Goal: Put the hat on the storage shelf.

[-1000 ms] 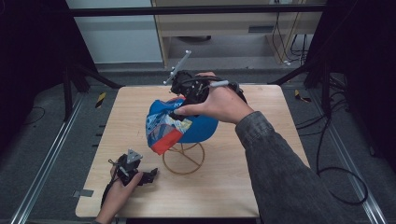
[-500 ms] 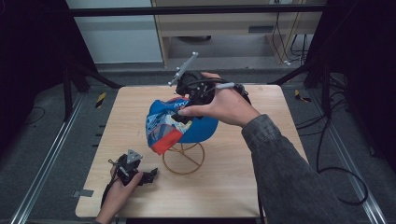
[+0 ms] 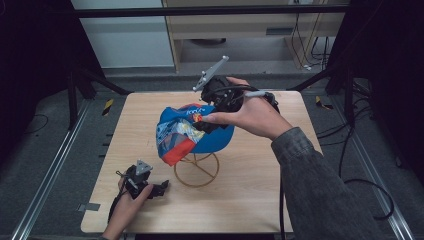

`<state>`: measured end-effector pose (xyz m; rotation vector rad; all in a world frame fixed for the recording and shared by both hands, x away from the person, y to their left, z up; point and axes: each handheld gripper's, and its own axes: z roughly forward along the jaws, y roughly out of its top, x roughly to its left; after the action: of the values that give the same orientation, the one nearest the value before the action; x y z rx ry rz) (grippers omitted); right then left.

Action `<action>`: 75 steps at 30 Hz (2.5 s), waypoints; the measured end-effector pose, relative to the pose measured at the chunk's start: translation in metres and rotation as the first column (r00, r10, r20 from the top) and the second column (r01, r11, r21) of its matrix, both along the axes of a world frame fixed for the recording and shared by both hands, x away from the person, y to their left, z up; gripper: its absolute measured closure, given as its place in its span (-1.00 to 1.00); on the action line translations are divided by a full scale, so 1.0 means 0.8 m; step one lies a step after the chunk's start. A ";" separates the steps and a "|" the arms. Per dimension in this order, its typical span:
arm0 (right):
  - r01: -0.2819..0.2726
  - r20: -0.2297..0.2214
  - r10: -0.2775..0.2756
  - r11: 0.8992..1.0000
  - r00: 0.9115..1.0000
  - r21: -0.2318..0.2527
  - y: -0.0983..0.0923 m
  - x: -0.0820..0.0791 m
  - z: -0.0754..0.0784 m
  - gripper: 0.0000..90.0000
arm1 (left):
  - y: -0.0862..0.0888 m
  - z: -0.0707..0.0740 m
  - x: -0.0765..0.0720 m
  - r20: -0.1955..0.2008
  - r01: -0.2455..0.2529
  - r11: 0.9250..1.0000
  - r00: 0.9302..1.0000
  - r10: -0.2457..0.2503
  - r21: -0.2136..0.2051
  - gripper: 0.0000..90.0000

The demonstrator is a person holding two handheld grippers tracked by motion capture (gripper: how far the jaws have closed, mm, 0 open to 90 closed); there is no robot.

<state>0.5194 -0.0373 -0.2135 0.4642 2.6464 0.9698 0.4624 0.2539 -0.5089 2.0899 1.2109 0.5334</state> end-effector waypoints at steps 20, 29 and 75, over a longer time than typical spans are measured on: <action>0.055 0.009 -0.055 0.997 0.998 0.050 -0.050 -0.009 -0.008 -0.85 | 0.000 0.000 0.000 0.000 -0.001 1.000 1.000 0.001 -0.001 -1.00; 0.118 0.034 -0.122 0.988 0.992 0.099 -0.082 -0.016 -0.015 -0.87 | -0.001 0.000 0.000 0.002 -0.001 1.000 1.000 0.001 -0.002 -1.00; 0.364 -0.023 -0.364 0.921 0.931 0.140 -0.190 -0.048 -0.231 -0.66 | -0.001 0.000 0.000 -0.001 0.001 1.000 1.000 -0.001 -0.002 -1.00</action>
<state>0.4809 -0.1896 -0.3986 0.9473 2.3721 1.0343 0.4621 0.2534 -0.5091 2.0892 1.2106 0.5305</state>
